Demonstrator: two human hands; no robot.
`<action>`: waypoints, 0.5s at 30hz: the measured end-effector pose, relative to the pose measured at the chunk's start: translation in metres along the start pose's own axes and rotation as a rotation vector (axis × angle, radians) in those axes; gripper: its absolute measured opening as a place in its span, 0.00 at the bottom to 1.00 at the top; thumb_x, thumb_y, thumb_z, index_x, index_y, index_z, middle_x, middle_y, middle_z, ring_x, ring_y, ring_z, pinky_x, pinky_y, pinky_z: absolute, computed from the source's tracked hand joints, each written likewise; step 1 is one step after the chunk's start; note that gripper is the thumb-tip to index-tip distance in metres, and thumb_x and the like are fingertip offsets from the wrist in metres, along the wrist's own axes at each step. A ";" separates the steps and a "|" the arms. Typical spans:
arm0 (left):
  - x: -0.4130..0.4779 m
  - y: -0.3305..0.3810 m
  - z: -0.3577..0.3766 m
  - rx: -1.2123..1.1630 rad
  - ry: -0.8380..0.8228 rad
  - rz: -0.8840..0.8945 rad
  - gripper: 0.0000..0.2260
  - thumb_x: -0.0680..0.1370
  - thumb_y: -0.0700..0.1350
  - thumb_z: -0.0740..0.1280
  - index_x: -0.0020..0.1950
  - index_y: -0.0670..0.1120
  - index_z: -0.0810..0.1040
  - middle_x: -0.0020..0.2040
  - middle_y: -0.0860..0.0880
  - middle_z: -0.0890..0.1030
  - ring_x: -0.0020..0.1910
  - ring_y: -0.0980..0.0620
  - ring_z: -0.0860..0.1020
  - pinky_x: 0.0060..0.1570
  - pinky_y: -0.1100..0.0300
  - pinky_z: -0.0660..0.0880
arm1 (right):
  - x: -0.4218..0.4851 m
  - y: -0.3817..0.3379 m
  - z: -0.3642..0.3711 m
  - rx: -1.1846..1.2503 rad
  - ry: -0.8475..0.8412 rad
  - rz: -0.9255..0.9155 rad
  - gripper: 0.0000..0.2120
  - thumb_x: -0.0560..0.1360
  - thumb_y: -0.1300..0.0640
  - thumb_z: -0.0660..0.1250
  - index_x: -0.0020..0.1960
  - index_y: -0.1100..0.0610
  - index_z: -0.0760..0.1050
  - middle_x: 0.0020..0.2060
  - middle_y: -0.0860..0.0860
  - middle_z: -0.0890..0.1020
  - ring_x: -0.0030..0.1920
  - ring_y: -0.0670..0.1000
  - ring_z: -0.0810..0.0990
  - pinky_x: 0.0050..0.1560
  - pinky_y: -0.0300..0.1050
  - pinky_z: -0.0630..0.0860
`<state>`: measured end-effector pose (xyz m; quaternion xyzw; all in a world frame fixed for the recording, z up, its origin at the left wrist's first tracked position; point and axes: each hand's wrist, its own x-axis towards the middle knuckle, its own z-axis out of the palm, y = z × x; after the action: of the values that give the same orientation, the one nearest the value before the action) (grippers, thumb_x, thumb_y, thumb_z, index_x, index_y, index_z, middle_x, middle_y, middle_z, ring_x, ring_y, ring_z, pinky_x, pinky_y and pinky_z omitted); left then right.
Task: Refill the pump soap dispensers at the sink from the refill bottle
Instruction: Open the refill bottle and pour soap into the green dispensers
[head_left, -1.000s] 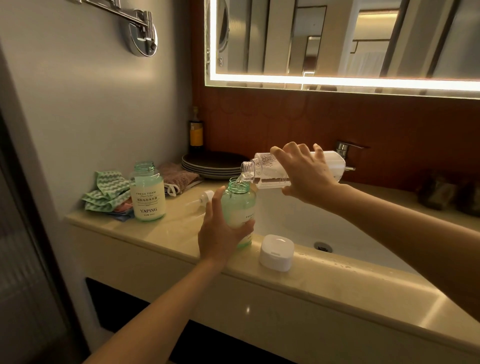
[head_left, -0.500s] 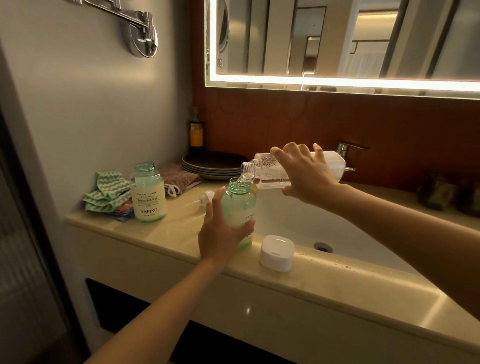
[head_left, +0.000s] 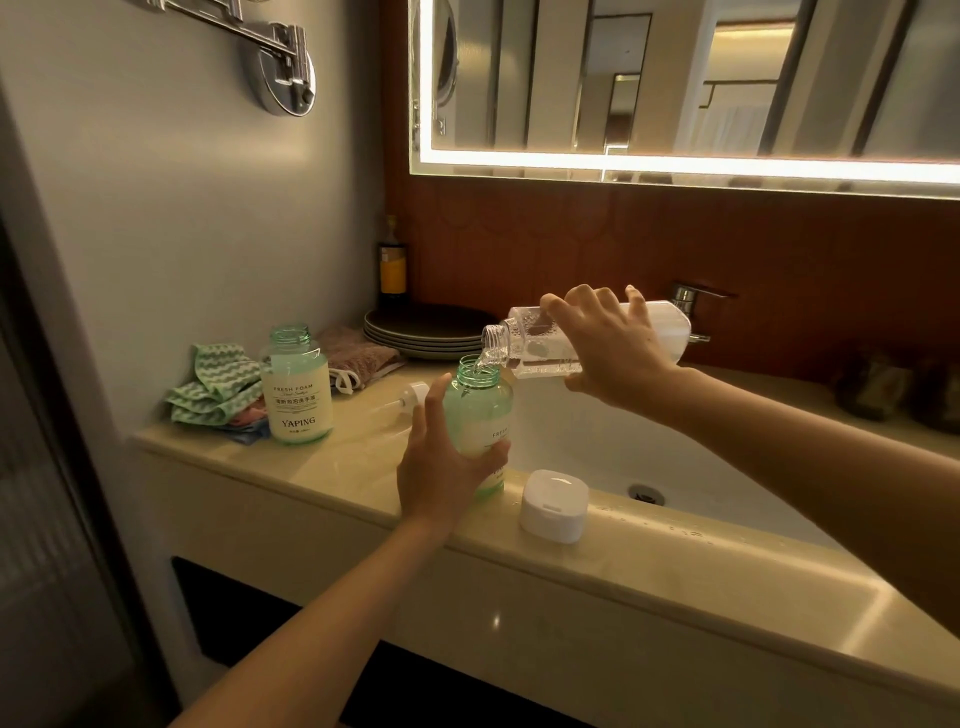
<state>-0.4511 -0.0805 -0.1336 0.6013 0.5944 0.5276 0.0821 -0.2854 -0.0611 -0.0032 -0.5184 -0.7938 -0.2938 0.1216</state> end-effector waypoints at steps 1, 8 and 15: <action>0.000 0.000 0.000 0.002 -0.002 -0.002 0.41 0.66 0.57 0.74 0.72 0.54 0.55 0.69 0.49 0.66 0.62 0.47 0.70 0.49 0.53 0.73 | 0.000 0.000 0.000 -0.001 0.001 0.000 0.36 0.69 0.52 0.72 0.71 0.53 0.57 0.65 0.54 0.66 0.65 0.56 0.65 0.69 0.65 0.54; 0.000 0.000 -0.001 0.004 0.001 0.005 0.41 0.66 0.57 0.74 0.72 0.54 0.55 0.68 0.49 0.67 0.61 0.47 0.71 0.49 0.52 0.74 | 0.000 0.000 0.002 -0.008 -0.002 -0.003 0.36 0.69 0.52 0.71 0.71 0.53 0.56 0.65 0.54 0.66 0.65 0.56 0.66 0.69 0.64 0.55; -0.001 0.000 0.000 -0.004 0.001 0.006 0.40 0.66 0.57 0.74 0.72 0.54 0.56 0.68 0.49 0.67 0.61 0.46 0.71 0.47 0.55 0.71 | 0.001 0.000 0.003 -0.011 0.006 -0.005 0.36 0.69 0.52 0.72 0.71 0.53 0.57 0.65 0.54 0.67 0.65 0.56 0.66 0.69 0.64 0.55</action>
<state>-0.4511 -0.0812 -0.1339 0.6026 0.5914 0.5295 0.0815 -0.2850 -0.0582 -0.0053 -0.5162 -0.7931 -0.3000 0.1205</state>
